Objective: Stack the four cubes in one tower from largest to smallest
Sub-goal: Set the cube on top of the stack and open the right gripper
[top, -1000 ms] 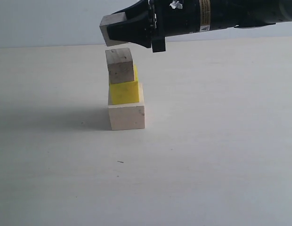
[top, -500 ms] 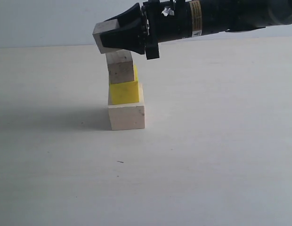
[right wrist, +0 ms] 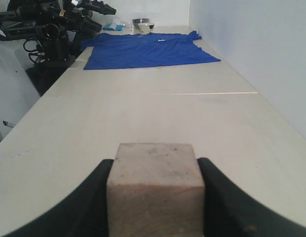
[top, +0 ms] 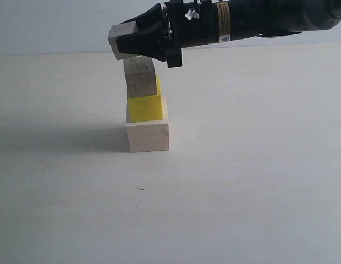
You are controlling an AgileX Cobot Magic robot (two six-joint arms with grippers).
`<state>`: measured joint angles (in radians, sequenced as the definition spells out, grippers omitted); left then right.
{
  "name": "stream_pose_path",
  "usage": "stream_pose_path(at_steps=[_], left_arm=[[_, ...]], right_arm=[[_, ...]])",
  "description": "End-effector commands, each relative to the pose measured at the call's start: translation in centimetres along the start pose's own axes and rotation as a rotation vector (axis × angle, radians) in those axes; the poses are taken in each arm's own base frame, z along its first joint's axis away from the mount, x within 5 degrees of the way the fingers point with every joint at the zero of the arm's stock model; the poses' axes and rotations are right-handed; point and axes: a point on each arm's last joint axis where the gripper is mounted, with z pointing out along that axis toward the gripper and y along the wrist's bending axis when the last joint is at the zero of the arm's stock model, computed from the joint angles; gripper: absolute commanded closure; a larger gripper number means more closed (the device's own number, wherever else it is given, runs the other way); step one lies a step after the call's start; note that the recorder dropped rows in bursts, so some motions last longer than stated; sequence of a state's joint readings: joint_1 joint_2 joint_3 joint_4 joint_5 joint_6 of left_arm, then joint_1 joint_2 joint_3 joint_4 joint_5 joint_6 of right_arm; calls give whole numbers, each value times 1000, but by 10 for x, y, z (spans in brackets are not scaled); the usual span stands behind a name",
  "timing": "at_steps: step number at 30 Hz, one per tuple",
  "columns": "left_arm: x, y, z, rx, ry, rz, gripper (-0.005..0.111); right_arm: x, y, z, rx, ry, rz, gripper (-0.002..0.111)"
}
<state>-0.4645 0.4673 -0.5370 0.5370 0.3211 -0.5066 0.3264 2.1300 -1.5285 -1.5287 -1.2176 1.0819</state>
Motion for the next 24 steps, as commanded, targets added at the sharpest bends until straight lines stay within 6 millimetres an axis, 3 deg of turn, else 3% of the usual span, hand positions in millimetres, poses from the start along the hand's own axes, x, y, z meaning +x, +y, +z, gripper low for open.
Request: stream_pose_path(at_steps=[1,5,12,24], left_arm=[[-1,0,-1,3,-14,0,107],[-1,0,-1,4,-15,0,107],[-1,0,-1,4,-15,0,107],[-1,0,-1,3,-14,0,107]], right_arm=[[1,1,-2,-41,81,-17,108],[5,-1,-7,-46,120,-7,108],[-1,-8,-13,9,41,12,108],[2,-7,-14,-5,70,-4,108]])
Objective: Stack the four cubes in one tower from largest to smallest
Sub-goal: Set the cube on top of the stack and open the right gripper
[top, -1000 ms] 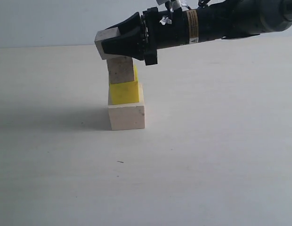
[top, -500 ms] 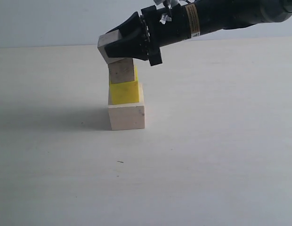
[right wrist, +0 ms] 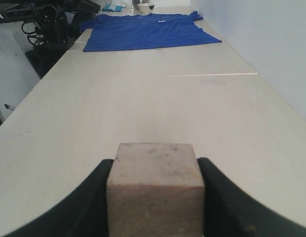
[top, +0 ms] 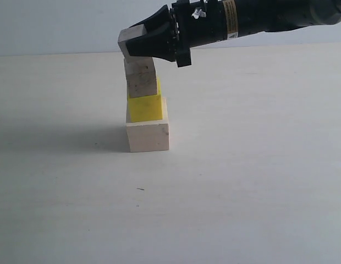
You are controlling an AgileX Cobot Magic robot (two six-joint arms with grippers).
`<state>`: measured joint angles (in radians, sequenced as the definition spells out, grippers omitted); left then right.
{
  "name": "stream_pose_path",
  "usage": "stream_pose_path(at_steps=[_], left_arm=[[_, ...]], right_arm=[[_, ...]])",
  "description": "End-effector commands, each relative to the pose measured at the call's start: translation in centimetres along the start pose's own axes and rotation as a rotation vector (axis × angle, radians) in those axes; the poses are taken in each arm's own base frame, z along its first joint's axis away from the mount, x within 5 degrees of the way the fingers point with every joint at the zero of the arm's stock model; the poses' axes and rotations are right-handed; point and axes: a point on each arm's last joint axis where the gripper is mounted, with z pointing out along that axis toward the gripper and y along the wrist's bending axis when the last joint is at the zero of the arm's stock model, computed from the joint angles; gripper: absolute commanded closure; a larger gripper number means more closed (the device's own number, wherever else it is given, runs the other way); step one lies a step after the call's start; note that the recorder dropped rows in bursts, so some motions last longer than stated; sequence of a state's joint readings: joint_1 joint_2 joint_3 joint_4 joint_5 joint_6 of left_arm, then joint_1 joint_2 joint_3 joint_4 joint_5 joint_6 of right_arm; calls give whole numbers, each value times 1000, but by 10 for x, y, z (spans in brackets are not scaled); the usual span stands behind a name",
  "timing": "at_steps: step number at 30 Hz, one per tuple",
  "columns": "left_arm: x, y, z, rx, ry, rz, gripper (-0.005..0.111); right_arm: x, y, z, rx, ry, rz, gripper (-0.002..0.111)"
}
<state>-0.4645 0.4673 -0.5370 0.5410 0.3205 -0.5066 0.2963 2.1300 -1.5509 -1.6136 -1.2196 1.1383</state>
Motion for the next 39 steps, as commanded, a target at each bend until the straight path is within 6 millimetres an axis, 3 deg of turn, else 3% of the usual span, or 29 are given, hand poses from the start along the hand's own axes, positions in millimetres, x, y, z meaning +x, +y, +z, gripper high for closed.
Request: stream_pose_path(at_steps=[1,20,23,27,31,39], left_arm=[[0,0,-1,4,-13,-4,107],[-1,0,-1,3,-13,-1,107],[-1,0,-1,3,-13,-1,107],[-1,0,-1,3,-13,-1,107],[-1,0,-1,3,-13,-1,107],[-1,0,-1,3,-13,-1,107]], right_arm=[[0,-1,-2,0,6,-13,108],[2,1,0,-21,41,-12,107],[4,2,0,-30,62,-16,94],[4,2,0,-28,57,-14,61],[3,2,0,-25,50,-11,41],[-8,0,-2,1,0,39,41]])
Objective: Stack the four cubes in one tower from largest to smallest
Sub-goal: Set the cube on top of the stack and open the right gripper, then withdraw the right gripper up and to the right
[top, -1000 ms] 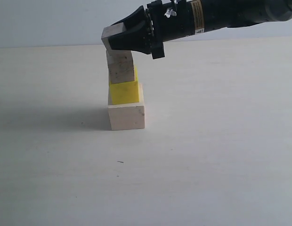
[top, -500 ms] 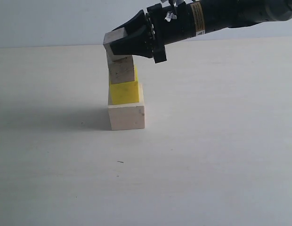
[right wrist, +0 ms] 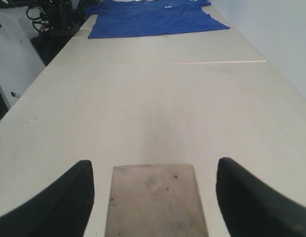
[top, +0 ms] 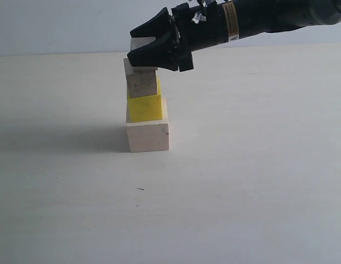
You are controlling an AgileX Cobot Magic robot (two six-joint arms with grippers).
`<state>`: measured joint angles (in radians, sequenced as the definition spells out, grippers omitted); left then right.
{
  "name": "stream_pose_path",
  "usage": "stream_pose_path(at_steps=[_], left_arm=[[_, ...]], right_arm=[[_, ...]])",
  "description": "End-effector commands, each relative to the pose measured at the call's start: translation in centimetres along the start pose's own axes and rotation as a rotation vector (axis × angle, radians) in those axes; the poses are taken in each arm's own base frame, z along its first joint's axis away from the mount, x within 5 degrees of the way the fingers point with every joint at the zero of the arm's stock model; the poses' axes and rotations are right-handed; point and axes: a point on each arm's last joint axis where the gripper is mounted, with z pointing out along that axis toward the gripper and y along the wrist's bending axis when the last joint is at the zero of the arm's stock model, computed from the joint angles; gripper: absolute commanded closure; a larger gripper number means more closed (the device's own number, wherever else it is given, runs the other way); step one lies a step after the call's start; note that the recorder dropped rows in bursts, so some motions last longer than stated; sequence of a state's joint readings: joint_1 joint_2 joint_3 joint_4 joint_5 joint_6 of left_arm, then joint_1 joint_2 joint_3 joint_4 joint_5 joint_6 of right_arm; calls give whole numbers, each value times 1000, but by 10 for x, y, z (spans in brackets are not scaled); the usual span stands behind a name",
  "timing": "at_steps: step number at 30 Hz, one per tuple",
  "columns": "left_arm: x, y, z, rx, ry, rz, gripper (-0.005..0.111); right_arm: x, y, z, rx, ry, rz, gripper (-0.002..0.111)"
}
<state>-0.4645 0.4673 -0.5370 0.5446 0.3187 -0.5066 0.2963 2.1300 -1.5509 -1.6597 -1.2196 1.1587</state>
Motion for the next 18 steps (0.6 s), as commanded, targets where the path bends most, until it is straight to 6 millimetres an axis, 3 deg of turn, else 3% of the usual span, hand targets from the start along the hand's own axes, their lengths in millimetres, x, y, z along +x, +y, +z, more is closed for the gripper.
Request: stream_pose_path(at_steps=[1,6,9,12,17,18], left_arm=[[0,0,-1,3,-11,-5,107],[-1,0,-1,3,-14,-5,107],[-1,0,-1,3,-14,-5,107],[-1,0,-1,3,-14,-5,107],[-1,0,-1,3,-14,-5,107],[-1,0,-1,3,-14,-5,107]], right_arm=[[-16,-1,-3,20,-43,42,41],[-35,6,-10,23,-44,72,42],[-46,11,-15,21,-32,100,48],[-57,18,-20,19,-4,115,64],[-87,33,-32,39,4,113,108],[-93,35,-34,62,0,129,108]])
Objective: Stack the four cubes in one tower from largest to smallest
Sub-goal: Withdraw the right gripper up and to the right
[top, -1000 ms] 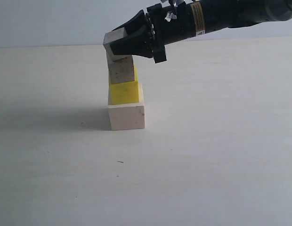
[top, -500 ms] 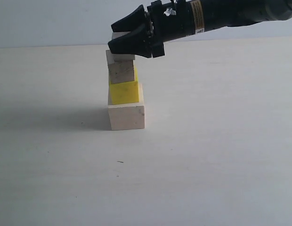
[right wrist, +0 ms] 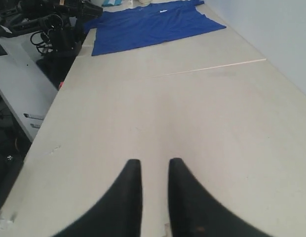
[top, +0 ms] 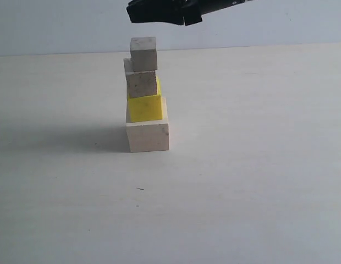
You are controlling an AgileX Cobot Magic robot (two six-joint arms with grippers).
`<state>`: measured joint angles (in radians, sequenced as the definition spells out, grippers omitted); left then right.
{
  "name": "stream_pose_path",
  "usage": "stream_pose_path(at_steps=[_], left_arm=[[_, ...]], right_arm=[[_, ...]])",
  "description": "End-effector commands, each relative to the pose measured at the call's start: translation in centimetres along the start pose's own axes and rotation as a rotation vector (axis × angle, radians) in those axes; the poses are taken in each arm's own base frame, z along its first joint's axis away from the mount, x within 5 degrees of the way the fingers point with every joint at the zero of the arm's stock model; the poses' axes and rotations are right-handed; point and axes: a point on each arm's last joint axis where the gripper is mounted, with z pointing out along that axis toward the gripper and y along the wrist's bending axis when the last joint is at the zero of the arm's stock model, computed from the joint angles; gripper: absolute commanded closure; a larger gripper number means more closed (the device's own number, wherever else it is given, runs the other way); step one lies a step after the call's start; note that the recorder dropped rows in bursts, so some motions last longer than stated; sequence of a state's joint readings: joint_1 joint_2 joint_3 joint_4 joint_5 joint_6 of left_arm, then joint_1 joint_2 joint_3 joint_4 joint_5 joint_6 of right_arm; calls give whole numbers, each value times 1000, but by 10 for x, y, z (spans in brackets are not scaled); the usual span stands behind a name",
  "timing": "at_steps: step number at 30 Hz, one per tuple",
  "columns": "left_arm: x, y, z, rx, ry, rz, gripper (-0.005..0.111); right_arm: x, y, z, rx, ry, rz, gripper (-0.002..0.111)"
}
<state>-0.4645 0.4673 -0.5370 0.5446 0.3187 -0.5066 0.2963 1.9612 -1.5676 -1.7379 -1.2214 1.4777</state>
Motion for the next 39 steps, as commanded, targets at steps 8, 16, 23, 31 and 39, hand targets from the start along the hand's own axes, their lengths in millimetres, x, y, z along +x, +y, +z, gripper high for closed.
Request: stream_pose_path(at_steps=[8,16,23,31,39], left_arm=[[0,0,-1,5,-12,-11,107],[1,0,-1,-1,-2,-11,107],[1,0,-1,-1,-2,-11,107],[0,-1,-1,8,-12,-23,107],[0,-1,-1,11,-11,-32,107]], right_arm=[[-50,4,-38,326,-125,386,108],[-29,-12,-110,597,-200,506,108],[44,-1,-188,1178,-121,526,108],[88,26,-209,1509,187,361,108],[132,44,-212,1621,357,429,108]])
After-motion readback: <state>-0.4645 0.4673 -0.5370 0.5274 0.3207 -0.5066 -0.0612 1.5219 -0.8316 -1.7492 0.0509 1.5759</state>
